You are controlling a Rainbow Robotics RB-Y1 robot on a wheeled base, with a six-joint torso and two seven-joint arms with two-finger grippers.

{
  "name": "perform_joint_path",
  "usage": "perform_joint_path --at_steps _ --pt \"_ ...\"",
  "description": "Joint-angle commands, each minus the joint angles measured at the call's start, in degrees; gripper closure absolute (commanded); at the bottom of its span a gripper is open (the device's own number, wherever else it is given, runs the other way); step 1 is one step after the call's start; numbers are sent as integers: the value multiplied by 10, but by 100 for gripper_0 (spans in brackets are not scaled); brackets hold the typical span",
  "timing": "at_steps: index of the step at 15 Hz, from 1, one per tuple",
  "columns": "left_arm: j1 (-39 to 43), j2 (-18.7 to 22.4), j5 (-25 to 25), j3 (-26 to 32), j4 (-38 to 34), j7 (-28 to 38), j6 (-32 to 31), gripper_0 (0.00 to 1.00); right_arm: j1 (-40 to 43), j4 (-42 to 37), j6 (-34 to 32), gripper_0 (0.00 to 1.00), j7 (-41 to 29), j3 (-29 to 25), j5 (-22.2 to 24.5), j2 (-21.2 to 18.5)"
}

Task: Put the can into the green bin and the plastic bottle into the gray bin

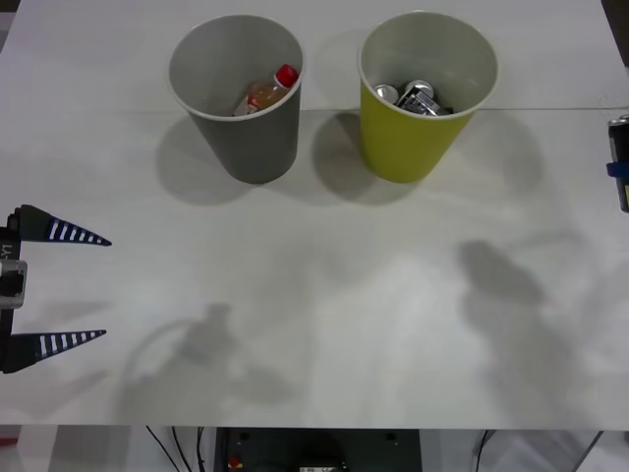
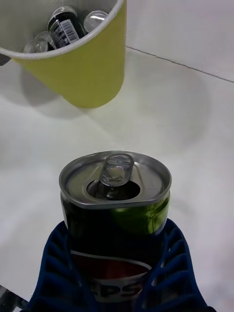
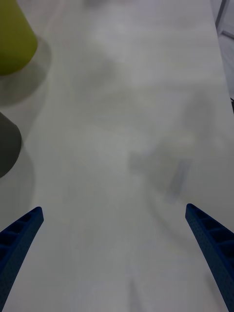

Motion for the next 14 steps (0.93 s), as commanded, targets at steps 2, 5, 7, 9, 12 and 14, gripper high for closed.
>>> perform_joint_path --at_steps 2,5,7,9,12,14 --pt "0 0 0 0 0 0 0 0 -137 51 -26 100 1 85 22 -11" --pt "0 0 0 0 0 0 0 0 -250 103 -28 100 1 184 42 -11" --pt "0 0 0 0 0 0 0 0 -328 128 -29 100 1 265 82 -3" --pt "0 0 0 0 0 0 0 0 -399 170 -36 100 1 326 127 34" --pt "0 0 0 0 0 0 0 0 -471 249 -36 100 15 354 185 106" --pt "0 0 0 0 0 0 0 0 -508 296 -36 100 30 373 224 150"
